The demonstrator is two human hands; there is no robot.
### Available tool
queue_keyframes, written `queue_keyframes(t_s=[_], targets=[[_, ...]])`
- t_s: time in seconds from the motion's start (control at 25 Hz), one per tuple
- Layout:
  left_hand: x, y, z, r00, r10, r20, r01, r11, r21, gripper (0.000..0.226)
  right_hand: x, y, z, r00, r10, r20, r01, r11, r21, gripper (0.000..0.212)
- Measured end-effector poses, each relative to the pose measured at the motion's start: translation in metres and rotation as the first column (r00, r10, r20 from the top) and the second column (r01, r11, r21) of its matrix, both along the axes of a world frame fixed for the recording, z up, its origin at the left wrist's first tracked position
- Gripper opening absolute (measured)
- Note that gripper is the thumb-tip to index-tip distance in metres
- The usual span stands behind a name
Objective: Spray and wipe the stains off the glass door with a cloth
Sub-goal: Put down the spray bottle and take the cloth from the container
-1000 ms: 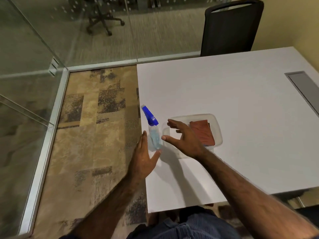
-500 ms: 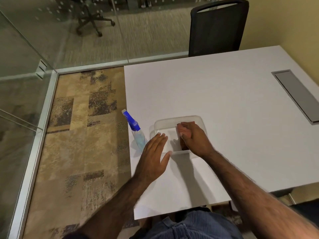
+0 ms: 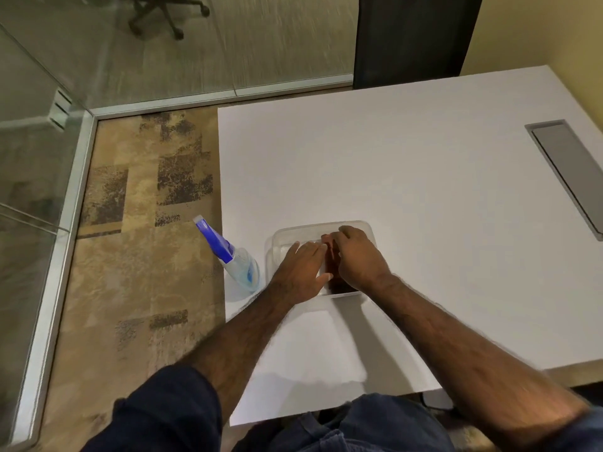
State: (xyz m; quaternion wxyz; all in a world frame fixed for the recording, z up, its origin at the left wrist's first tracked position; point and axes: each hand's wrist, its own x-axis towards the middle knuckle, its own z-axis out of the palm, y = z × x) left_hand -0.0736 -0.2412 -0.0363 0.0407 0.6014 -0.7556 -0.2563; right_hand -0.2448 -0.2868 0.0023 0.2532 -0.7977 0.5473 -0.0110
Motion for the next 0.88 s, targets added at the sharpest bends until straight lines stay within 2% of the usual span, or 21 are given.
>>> queue_keyframes(t_s=[0.32,0.4,0.6,0.88], targets=[[-0.019,-0.011,-0.006,0.996,-0.025,0.086,0.015,0.993,0.113,0.073,-0.004,-0.012,-0.016,0.963,0.128,-0.239,-0.124,0.992,0.032,0.069],[-0.020,-0.011,-0.007,0.996,-0.022,0.089,0.011,0.993,0.119,0.072,-0.003,-0.013,-0.019,0.943,0.145,-0.300,-0.145,0.989,0.024,0.065],[-0.019,-0.011,-0.005,0.995,-0.038,0.087,0.026,0.991,0.132,0.074,0.003,-0.020,-0.022,0.926,0.111,-0.360,-0.125,0.992,-0.017,0.035],[-0.020,-0.010,0.002,0.989,-0.061,0.131,0.045,0.992,0.122,0.070,0.008,-0.024,-0.024,0.937,0.039,-0.346,-0.049,0.999,-0.020,0.028]])
